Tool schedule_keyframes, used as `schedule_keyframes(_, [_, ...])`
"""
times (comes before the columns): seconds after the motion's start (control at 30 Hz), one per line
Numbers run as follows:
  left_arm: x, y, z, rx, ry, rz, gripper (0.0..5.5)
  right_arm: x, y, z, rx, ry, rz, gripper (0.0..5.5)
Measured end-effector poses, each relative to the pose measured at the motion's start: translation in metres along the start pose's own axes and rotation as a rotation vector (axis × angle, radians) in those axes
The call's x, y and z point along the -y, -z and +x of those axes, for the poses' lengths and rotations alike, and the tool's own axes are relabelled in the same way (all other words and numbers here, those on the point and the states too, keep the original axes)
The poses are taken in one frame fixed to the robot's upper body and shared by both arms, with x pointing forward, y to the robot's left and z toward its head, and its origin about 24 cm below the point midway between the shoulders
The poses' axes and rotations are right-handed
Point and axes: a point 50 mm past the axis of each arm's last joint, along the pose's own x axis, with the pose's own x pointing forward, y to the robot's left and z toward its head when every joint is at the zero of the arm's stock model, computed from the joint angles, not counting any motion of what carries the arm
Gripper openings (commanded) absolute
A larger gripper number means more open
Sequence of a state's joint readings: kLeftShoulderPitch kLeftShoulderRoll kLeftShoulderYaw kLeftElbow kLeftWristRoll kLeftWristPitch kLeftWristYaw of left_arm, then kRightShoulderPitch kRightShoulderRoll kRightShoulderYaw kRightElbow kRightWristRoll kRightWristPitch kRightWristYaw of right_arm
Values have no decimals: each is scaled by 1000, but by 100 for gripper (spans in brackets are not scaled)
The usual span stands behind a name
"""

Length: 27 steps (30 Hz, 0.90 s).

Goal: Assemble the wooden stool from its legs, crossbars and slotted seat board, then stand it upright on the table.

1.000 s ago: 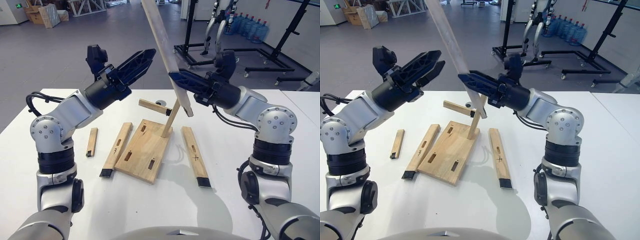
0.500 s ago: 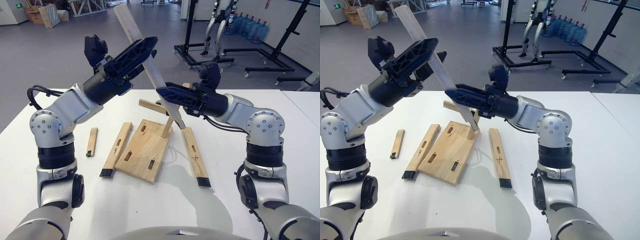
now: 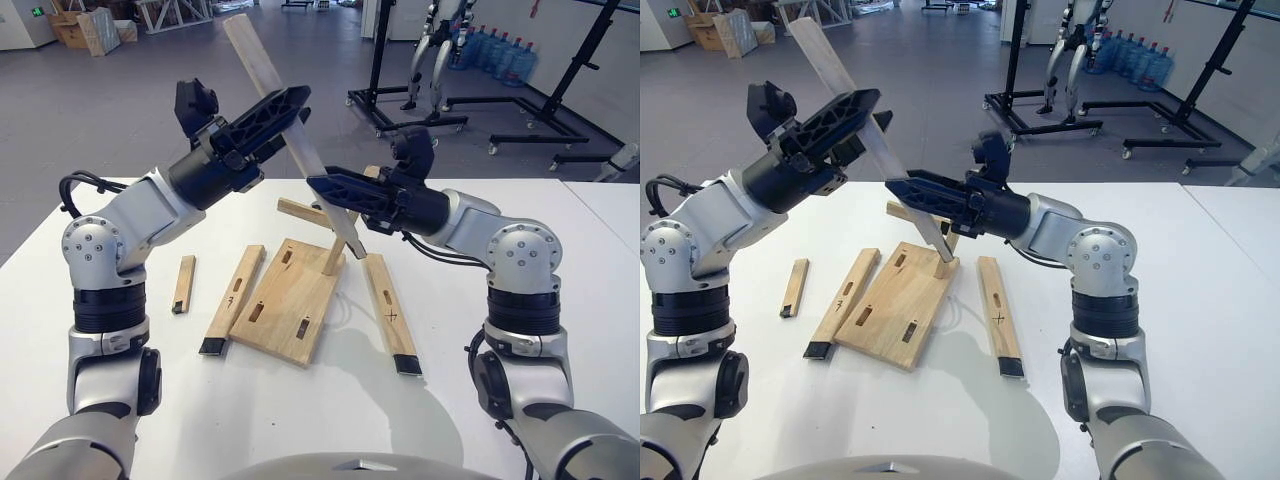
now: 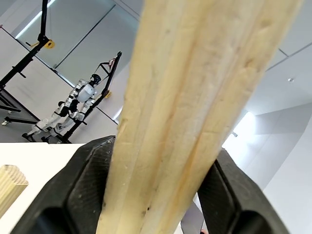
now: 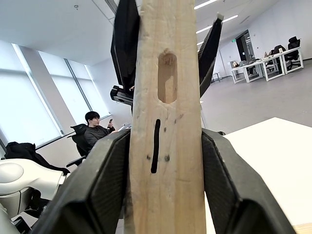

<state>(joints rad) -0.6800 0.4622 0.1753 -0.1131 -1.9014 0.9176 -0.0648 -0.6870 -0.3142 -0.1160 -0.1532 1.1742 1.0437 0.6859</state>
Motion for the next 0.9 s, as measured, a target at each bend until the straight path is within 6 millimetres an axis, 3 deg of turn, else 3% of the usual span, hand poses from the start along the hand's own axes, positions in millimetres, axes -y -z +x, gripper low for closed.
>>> schedule_keyframes(0.47, [1,11,-3,-32,-72,23,241,2,12,-4,-28,11,-8,205])
schedule_keyframes(0.5, [1,12,-4,-34,-76,25,241,2,12,-4,-30,10,-7,243])
schedule_keyframes(0.67, [-6,19,-9,-56,-141,57,206,6,11,-6,-40,31,2,328])
schedule_keyframes(0.9, [-16,22,-16,-62,-202,109,202,2,9,-7,-44,19,8,460])
